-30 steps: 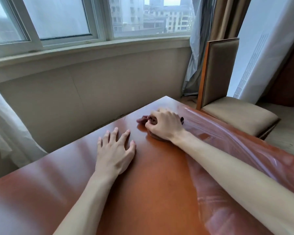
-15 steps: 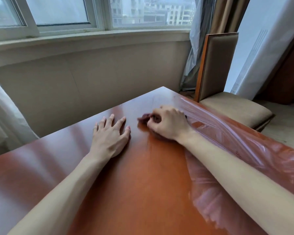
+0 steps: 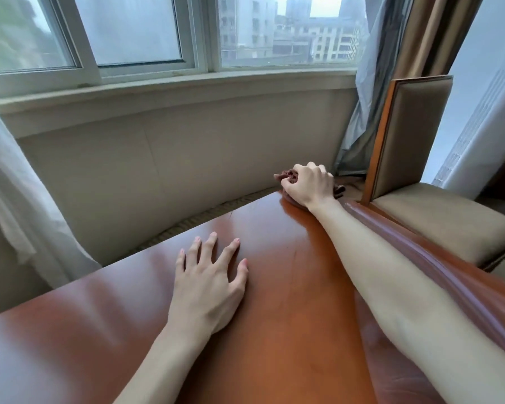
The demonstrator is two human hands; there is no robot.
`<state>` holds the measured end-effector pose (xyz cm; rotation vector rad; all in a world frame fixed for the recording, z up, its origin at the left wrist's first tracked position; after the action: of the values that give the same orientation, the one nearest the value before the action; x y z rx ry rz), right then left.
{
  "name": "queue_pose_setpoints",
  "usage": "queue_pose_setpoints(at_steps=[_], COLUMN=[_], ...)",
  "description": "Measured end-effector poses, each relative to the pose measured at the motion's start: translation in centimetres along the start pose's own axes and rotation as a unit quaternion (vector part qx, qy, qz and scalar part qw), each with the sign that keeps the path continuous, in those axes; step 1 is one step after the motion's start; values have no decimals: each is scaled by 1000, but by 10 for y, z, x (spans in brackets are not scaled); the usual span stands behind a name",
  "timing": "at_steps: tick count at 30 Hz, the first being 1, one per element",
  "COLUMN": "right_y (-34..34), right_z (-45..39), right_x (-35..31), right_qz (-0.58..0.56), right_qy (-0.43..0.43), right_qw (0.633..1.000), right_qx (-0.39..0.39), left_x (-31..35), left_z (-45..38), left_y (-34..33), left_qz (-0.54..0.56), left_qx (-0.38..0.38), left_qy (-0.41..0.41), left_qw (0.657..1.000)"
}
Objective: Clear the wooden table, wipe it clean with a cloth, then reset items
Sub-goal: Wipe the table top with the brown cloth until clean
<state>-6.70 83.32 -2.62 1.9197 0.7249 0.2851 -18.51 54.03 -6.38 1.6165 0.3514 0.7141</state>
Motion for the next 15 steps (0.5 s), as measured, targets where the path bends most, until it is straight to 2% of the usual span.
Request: queue_pose_setpoints(at_steps=[6, 11, 15], right_y=[71, 135, 140], right_z=[158, 306, 302], right_x=[-73, -106, -99], right_qz=[-64, -111, -123], right_qy=[120, 232, 251], right_qw=[990, 966, 960], right_qx=[-29, 8, 3], left_x=[2, -1, -1], left_z=[2, 5, 4], left_y=[4, 8, 7], left_qz=[11, 16, 18], left_qx=[-14, -28, -29], left_qy=[-12, -18, -22], left_qw=[1000, 999, 999])
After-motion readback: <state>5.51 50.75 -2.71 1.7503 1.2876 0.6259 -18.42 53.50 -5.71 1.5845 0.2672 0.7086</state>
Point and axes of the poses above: each hand's wrist, its own z-axis away from the middle knuckle, its own y-axis out of the back of the hand, x = y × z, the point moved 2 cm from there along -z, towards the middle knuckle, and after that the axes turned 15 degrees about y, right-handed, at the moved point
